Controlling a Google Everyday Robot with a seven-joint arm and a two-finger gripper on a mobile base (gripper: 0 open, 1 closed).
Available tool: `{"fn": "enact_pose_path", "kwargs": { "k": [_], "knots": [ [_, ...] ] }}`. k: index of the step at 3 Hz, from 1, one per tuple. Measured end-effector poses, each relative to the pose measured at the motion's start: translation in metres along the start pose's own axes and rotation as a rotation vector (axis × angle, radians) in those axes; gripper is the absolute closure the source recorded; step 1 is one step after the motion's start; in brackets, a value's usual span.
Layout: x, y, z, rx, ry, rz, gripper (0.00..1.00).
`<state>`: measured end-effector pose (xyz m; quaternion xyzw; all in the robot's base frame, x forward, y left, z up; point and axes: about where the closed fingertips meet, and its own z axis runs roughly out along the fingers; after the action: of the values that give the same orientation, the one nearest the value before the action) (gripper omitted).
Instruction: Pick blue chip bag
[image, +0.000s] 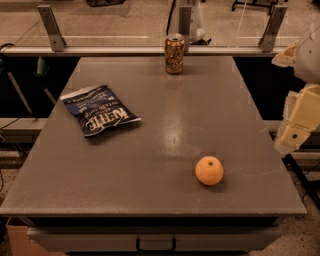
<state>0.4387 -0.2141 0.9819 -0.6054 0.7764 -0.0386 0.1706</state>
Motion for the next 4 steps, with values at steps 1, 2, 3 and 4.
{"fn": "enact_pose_path", "kwargs": {
  "k": [1, 2, 3, 4],
  "knots": [
    [0.000, 0.000, 0.000, 0.000, 0.000, 0.000, 0.00],
    [0.002, 0.007, -0.004, -0.018, -0.021, 0.012, 0.00],
    [-0.010, 0.018, 0.008, -0.049, -0.083, 0.035, 0.00],
    [-0.052, 0.026, 0.025, -0.069, -0.180, 0.062, 0.00]
  ]
}}
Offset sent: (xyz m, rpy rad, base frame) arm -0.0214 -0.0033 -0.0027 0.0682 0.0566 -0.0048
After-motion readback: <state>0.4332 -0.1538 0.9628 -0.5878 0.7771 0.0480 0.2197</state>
